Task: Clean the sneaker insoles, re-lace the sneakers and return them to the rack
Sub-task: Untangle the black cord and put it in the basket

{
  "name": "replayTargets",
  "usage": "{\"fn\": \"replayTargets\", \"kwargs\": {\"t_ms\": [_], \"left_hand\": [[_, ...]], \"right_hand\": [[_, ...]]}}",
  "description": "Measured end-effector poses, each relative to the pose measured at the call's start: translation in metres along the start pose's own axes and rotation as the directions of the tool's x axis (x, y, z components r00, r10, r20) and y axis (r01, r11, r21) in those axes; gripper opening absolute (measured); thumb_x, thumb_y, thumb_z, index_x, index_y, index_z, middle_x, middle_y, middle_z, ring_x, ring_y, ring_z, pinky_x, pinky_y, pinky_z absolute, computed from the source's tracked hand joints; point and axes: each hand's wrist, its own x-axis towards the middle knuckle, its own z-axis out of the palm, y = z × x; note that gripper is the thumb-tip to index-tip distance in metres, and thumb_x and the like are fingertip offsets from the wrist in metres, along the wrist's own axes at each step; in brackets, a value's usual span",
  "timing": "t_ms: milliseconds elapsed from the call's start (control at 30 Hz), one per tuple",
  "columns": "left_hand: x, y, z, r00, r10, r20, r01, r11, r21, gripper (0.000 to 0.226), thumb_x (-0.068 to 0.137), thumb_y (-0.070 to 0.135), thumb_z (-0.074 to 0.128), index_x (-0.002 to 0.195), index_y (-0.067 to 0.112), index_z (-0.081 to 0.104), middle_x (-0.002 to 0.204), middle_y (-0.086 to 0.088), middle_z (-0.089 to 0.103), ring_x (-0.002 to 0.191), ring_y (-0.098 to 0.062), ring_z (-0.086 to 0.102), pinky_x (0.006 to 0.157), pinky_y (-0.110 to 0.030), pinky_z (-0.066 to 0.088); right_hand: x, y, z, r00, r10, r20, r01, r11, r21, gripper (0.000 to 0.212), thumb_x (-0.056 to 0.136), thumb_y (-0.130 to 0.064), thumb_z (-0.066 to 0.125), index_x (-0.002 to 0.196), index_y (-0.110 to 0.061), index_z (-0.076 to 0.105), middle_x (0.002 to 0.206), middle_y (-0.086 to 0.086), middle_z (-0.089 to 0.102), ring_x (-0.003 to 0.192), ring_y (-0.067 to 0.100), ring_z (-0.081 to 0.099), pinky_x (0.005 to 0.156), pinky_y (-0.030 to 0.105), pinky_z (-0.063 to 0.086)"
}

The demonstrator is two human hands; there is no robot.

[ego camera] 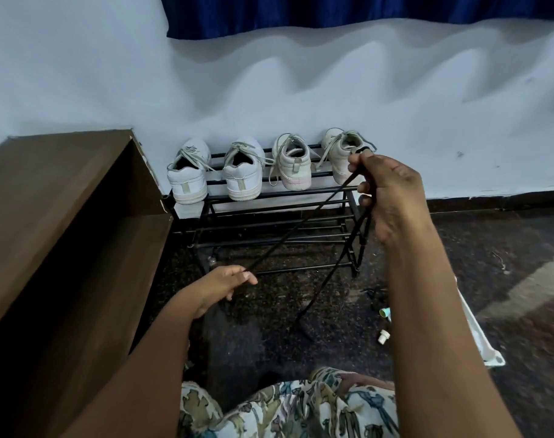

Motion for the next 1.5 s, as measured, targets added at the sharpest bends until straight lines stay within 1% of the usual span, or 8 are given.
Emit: {"fn": "replayTargets", "kwargs": {"t_ms": [167, 467, 667, 833, 1033, 1200, 1333, 1500], "left_hand": [[0.005, 0.029, 0.036, 0.992, 0.094, -0.081, -0.098, 0.994, -0.049, 0.028, 0.087, 0.021, 0.066, 0.114, 0.019, 0.059, 0.126, -0.002, 0.055, 0.125, -0.018, 0.046, 0.092, -0.022, 0.036], [-0.017, 0.091, 0.097, 0.947, 0.316, 0.053, -0.295, 0.924, -0.243, 0.013, 0.095, 0.010, 0.053, 0.088, 0.005, 0.064, 0.048, 0.005, 0.060, 0.083, -0.028, 0.051, 0.069, -0.043, 0.042], [-0.019, 0.084, 0.062, 0.975, 0.204, 0.089, -0.199, 0.978, -0.062, 0.034, 0.098, 0.030, 0.046, 0.086, 0.003, 0.062, 0.114, 0.015, 0.038, 0.086, -0.023, 0.054, 0.049, -0.020, 0.043], [-0.021, 0.064, 0.024, 0.989, 0.020, 0.144, -0.034, 0.995, 0.097, 0.041, 0.096, 0.044, 0.046, 0.069, 0.016, 0.060, 0.052, 0.007, 0.034, 0.043, -0.007, 0.025, 0.044, -0.020, 0.022], [-0.038, 0.089, 0.001, 0.990, 0.138, 0.030, -0.138, 0.990, 0.008, 0.046, 0.096, 0.047, 0.044, 0.062, 0.018, 0.056, 0.052, 0.009, 0.031, 0.043, -0.006, 0.022, 0.042, -0.017, 0.022], [-0.029, 0.102, 0.003, 0.985, 0.170, 0.004, -0.169, 0.978, 0.123, 0.043, 0.100, 0.035, 0.038, 0.062, 0.017, 0.048, 0.060, 0.005, 0.035, 0.056, -0.009, 0.032, 0.061, -0.024, 0.028], [-0.024, 0.107, 0.013, 0.988, 0.148, 0.051, -0.151, 0.986, 0.065, 0.036, 0.097, 0.013, 0.037, 0.062, 0.013, 0.048, 0.049, 0.007, 0.037, 0.043, -0.006, 0.032, 0.043, -0.018, 0.024], [-0.026, 0.097, 0.000, 0.981, 0.189, -0.033, -0.182, 0.972, 0.146, 0.035, 0.097, 0.026, 0.047, 0.064, 0.017, 0.056, 0.056, 0.006, 0.044, 0.055, -0.010, 0.038, 0.057, -0.024, 0.029]], "right_hand": [[-0.007, 0.002, 0.019, 0.995, 0.024, 0.099, -0.032, 0.997, 0.077, 0.020, 0.096, -0.011, 0.051, 0.081, -0.009, 0.064, 0.074, 0.005, 0.061, 0.052, 0.006, 0.053, 0.042, 0.014, 0.038], [-0.020, 0.002, 0.051, 0.944, 0.069, 0.323, -0.122, 0.981, 0.150, 0.019, 0.096, -0.001, 0.046, 0.082, -0.003, 0.059, 0.082, 0.009, 0.063, 0.065, 0.013, 0.065, 0.059, 0.021, 0.056], [0.004, -0.007, 0.014, 0.991, 0.025, 0.135, -0.051, 0.981, 0.189, 0.023, 0.097, 0.006, 0.037, 0.092, -0.001, 0.058, 0.083, 0.007, 0.065, 0.067, 0.014, 0.068, 0.061, 0.022, 0.057], [0.026, 0.010, -0.022, 0.991, -0.020, -0.129, -0.005, 0.982, -0.191, 0.041, 0.085, 0.020, 0.028, 0.112, 0.002, 0.054, 0.098, 0.006, 0.050, 0.080, 0.018, 0.066, 0.083, 0.038, 0.055], [0.034, 0.063, -0.027, 0.971, 0.214, -0.107, -0.238, 0.813, -0.531, 0.025, 0.088, 0.000, 0.053, 0.111, -0.011, 0.058, 0.088, 0.011, 0.062, 0.081, 0.025, 0.065, 0.076, 0.042, 0.057], [0.005, 0.074, 0.001, 0.965, 0.236, 0.116, 0.053, 0.259, -0.964, 0.028, 0.091, -0.035, 0.055, 0.111, -0.018, 0.066, 0.107, 0.010, 0.066, 0.100, 0.031, 0.062, 0.090, 0.039, 0.050], [-0.012, 0.079, 0.027, 0.787, 0.349, 0.508, 0.071, 0.767, -0.637, 0.029, 0.094, -0.004, 0.045, 0.109, -0.017, 0.066, 0.087, 0.007, 0.068, 0.075, 0.021, 0.063, 0.077, 0.032, 0.051], [-0.012, 0.082, 0.026, 0.820, 0.297, 0.489, -0.027, 0.874, -0.486, 0.011, 0.093, -0.003, 0.055, 0.092, -0.005, 0.065, 0.077, 0.009, 0.062, 0.072, 0.016, 0.057, 0.070, 0.027, 0.049]]}}
